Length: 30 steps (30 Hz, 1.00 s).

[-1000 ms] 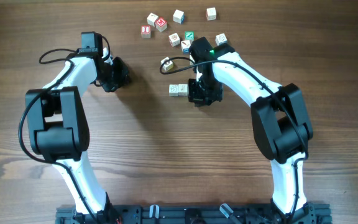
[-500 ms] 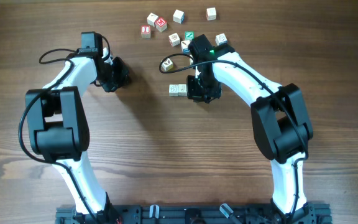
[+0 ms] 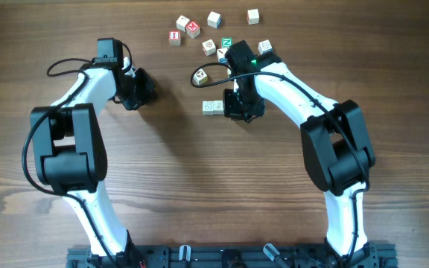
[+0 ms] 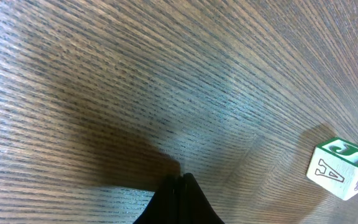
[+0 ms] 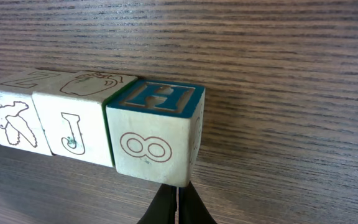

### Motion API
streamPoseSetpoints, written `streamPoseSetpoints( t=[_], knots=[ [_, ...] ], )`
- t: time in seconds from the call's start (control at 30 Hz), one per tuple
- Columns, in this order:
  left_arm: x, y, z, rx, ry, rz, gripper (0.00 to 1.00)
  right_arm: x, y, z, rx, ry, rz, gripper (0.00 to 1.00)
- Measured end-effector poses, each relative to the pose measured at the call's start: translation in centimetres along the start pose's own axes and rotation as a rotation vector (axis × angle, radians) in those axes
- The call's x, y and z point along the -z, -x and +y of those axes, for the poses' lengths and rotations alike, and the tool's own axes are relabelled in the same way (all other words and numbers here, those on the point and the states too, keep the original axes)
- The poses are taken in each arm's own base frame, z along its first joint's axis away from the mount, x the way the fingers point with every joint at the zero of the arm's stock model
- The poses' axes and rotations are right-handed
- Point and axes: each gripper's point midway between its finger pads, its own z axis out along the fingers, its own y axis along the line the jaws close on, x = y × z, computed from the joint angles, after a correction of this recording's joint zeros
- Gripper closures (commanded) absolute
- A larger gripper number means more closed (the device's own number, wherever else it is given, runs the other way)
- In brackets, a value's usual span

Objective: Form a horizontal line
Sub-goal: 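Move the right gripper left over the row to check alignment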

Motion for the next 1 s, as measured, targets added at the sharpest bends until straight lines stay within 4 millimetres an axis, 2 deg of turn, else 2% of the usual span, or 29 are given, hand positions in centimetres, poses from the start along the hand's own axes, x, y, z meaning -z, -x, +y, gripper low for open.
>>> streamPoseSetpoints(
  t=[0.4,0.7,1.0],
  knots=[
    [0.0,0.0,0.0,0.000,0.000,0.000,0.96,0.0,-0.9,-0.1,-0.002,-0.013,0.032,0.95],
    [0.0,0.0,0.0,0.000,0.000,0.000,0.96,-0.8,-2.4,2.7,0.072,-0.004,0.039,0.96],
    [0.0,0.0,0.0,0.000,0.000,-0.001,0.96,-0.8,-1.3,3.4,0.086,0.024,-0.004,0.95]
  ],
)
